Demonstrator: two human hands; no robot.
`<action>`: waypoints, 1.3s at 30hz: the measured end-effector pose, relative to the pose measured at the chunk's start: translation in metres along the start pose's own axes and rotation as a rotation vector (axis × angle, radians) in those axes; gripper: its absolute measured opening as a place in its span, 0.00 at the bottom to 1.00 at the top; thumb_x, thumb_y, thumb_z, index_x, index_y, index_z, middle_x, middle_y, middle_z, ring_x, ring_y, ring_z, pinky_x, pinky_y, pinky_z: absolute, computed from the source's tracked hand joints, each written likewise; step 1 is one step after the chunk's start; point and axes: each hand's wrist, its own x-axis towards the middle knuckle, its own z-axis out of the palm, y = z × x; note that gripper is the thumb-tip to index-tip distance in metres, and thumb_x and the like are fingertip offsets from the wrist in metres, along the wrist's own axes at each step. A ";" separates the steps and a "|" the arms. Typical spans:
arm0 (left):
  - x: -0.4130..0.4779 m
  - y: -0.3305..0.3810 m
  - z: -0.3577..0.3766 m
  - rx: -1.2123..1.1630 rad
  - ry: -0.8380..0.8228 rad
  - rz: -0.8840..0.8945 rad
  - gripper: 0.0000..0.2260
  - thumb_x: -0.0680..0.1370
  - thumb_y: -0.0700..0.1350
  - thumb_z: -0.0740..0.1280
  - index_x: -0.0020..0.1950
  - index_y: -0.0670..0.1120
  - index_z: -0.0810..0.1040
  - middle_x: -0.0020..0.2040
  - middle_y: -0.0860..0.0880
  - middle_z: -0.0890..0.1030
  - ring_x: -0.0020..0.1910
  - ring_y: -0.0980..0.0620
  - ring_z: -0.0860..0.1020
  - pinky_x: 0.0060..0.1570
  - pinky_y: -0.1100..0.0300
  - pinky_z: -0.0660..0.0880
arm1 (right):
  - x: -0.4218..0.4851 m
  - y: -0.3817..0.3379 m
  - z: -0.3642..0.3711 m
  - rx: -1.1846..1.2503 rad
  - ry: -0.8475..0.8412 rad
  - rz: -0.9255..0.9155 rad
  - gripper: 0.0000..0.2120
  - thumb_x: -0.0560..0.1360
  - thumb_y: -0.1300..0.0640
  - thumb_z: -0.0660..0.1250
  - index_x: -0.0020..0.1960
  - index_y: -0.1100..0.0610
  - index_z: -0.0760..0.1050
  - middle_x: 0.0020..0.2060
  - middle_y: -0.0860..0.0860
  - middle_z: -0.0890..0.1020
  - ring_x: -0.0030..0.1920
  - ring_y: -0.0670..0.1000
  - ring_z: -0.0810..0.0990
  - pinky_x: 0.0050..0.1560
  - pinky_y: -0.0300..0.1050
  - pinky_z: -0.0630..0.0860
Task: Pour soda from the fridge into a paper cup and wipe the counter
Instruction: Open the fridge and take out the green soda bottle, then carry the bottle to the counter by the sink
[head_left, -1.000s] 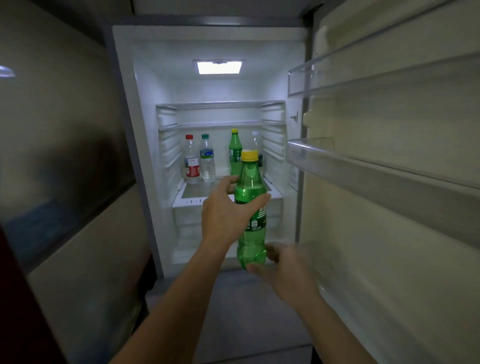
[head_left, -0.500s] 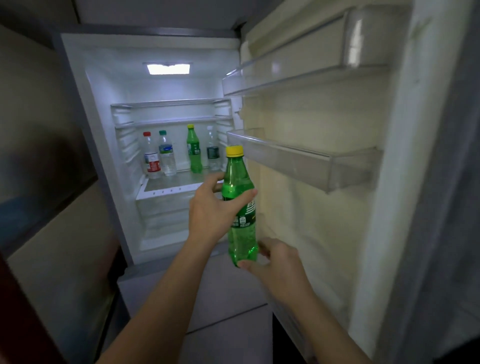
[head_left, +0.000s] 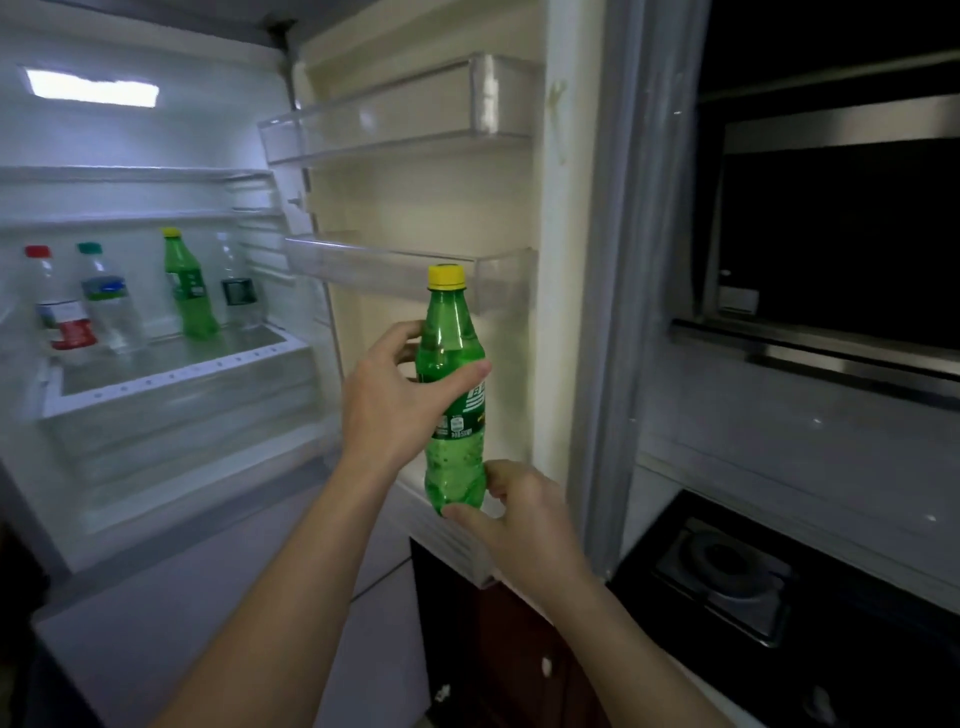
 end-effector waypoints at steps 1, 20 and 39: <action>-0.003 0.003 0.003 -0.023 -0.010 -0.004 0.24 0.62 0.61 0.79 0.55 0.56 0.81 0.49 0.60 0.84 0.51 0.64 0.80 0.55 0.49 0.80 | -0.006 0.001 -0.006 -0.003 0.018 0.016 0.17 0.69 0.39 0.73 0.52 0.48 0.80 0.46 0.45 0.79 0.49 0.42 0.76 0.46 0.37 0.73; -0.129 0.120 0.202 -0.304 -0.519 0.073 0.20 0.63 0.60 0.80 0.50 0.56 0.80 0.48 0.60 0.83 0.51 0.62 0.81 0.57 0.52 0.79 | -0.162 0.096 -0.201 -0.260 0.360 0.413 0.23 0.65 0.35 0.73 0.55 0.47 0.80 0.48 0.43 0.81 0.48 0.42 0.80 0.50 0.46 0.79; -0.479 0.349 0.397 -0.622 -1.196 0.174 0.26 0.64 0.57 0.81 0.59 0.55 0.79 0.50 0.61 0.82 0.45 0.66 0.80 0.50 0.56 0.80 | -0.520 0.136 -0.442 -0.473 0.872 1.014 0.22 0.67 0.40 0.75 0.57 0.50 0.80 0.49 0.47 0.82 0.51 0.46 0.79 0.53 0.46 0.76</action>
